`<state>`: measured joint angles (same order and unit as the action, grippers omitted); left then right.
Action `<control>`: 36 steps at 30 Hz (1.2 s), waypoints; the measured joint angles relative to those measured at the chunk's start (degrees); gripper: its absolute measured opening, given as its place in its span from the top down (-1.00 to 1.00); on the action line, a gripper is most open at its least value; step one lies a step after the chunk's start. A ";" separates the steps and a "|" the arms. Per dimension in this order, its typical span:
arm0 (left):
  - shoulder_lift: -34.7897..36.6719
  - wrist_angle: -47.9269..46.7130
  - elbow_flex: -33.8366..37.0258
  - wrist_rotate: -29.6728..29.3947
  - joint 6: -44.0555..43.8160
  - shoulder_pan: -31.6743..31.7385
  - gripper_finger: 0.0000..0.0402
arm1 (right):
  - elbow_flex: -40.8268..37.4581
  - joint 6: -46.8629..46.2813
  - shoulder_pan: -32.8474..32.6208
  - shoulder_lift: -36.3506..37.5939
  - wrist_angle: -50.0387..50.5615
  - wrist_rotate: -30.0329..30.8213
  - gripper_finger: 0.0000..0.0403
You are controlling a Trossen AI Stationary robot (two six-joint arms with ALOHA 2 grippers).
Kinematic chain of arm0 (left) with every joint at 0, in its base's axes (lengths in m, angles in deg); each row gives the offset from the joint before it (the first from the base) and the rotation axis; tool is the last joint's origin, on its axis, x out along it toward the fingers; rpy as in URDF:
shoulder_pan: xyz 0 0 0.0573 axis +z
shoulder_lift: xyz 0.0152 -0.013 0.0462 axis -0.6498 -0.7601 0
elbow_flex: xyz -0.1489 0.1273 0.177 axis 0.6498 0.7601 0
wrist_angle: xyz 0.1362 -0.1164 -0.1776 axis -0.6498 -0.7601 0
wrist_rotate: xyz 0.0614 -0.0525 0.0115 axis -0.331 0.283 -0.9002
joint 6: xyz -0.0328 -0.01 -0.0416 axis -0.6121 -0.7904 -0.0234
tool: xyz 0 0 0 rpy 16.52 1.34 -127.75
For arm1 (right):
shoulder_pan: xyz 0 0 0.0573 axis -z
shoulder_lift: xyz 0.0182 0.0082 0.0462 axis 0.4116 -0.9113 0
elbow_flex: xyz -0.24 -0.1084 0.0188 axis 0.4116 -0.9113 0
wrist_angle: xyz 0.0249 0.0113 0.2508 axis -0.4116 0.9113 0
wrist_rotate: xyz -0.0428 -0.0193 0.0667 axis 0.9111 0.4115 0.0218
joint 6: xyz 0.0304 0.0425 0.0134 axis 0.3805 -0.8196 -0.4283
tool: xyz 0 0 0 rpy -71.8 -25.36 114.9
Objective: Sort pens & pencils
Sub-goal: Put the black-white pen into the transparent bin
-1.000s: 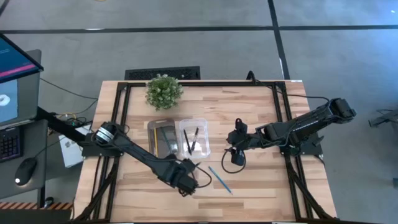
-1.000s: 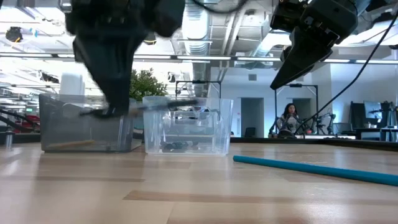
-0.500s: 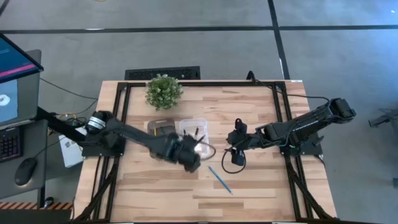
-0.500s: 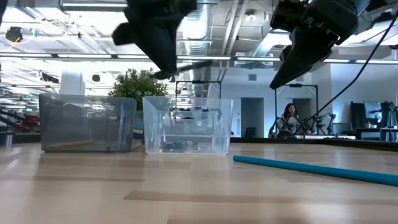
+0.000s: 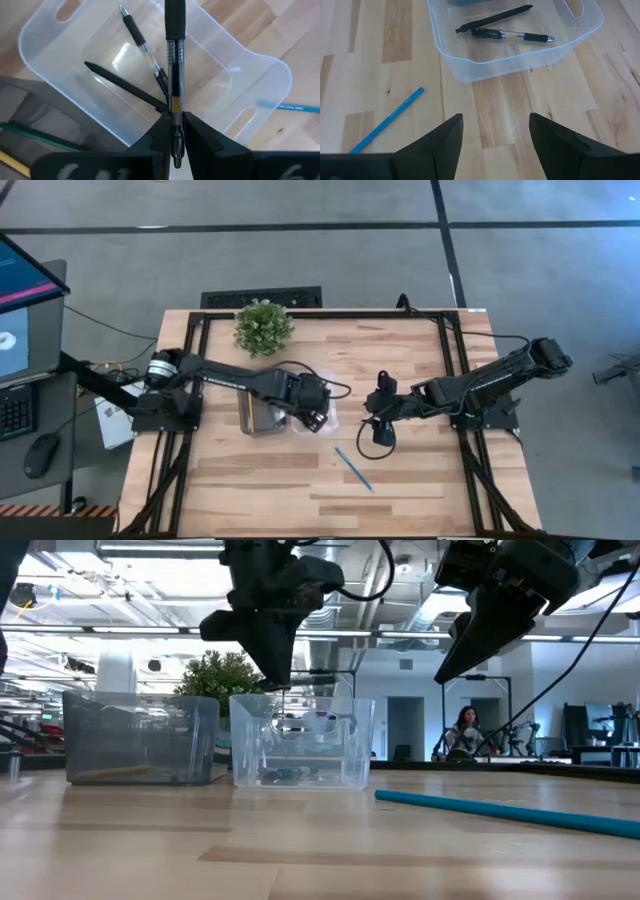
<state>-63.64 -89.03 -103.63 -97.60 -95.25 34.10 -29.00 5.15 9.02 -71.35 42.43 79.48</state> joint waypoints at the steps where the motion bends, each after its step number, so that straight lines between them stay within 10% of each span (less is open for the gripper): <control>1: 0.04 0.02 0.00 0.44 -0.04 0.44 0.84 | 0.00 0.05 0.00 0.00 0.00 0.00 -0.24; 36: -10.45 6.96 2.21 8.53 -0.59 4.56 0.84 | 0.02 1.40 0.00 0.00 2.40 0.00 -0.24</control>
<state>-74.09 -82.07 -101.43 -89.08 -95.84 38.66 -28.98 6.55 9.02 -71.35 44.82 79.48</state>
